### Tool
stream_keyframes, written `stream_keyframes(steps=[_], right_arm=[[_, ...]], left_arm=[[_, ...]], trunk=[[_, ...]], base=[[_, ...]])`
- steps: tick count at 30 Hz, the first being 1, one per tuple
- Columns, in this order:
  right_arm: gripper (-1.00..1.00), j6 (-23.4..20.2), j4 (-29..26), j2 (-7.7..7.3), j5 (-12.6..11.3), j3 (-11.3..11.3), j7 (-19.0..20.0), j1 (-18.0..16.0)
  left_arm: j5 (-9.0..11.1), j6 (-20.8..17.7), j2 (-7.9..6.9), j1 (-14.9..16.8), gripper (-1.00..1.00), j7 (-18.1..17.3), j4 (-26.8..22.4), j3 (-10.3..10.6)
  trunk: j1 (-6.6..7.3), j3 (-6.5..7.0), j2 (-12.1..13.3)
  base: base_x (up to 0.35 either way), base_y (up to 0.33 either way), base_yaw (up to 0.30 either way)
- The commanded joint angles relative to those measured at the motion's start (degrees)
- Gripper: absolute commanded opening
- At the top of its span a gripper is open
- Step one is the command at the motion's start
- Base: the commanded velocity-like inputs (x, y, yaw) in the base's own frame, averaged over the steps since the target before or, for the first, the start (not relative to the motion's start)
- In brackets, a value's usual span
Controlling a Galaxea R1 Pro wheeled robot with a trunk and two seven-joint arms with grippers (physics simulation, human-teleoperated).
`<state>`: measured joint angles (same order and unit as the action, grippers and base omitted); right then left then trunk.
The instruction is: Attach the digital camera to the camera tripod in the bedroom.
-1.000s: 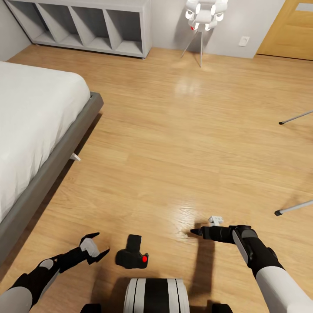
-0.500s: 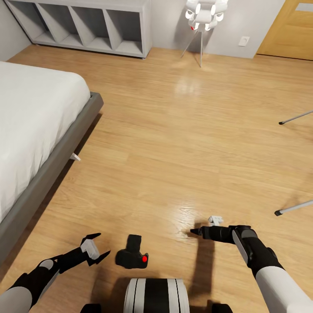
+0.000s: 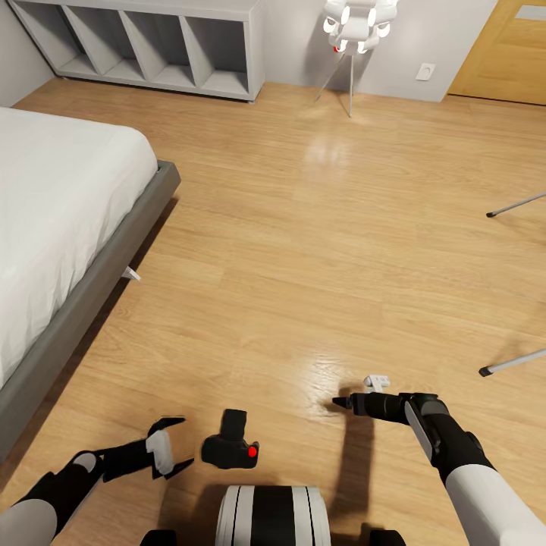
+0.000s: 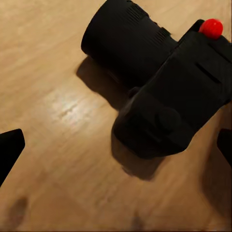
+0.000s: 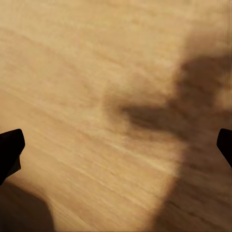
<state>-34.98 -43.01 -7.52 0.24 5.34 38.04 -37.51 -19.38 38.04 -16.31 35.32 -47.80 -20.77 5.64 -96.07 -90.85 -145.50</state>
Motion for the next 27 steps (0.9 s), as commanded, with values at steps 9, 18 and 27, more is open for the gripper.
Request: stream_keyframes(steps=[9,18,27], right_arm=[[1.00,-0.27,-0.05,0.05,0.06,0.12,0.03,-0.02],[1.00,-0.27,-0.05,0.05,0.03,0.11,0.02,-0.02],[1.00,0.24,0.27,0.17,-0.23,1.40,-1.28,-0.02]], left_arm=[[-3.12,0.21,-0.12,0.01,1.00,-4.24,-0.14,0.01],[-3.29,0.23,-0.06,0.01,1.00,-8.78,-0.23,-0.11],[-4.46,-1.39,1.13,0.07,1.00,-10.05,-4.37,0.00]], trunk=[[0.01,-0.03,-0.01],[0.01,-0.03,-0.01],[0.01,-0.03,-0.01]], base=[[0.000,0.000,0.000],[0.000,0.000,0.000],[0.000,0.000,0.000]])
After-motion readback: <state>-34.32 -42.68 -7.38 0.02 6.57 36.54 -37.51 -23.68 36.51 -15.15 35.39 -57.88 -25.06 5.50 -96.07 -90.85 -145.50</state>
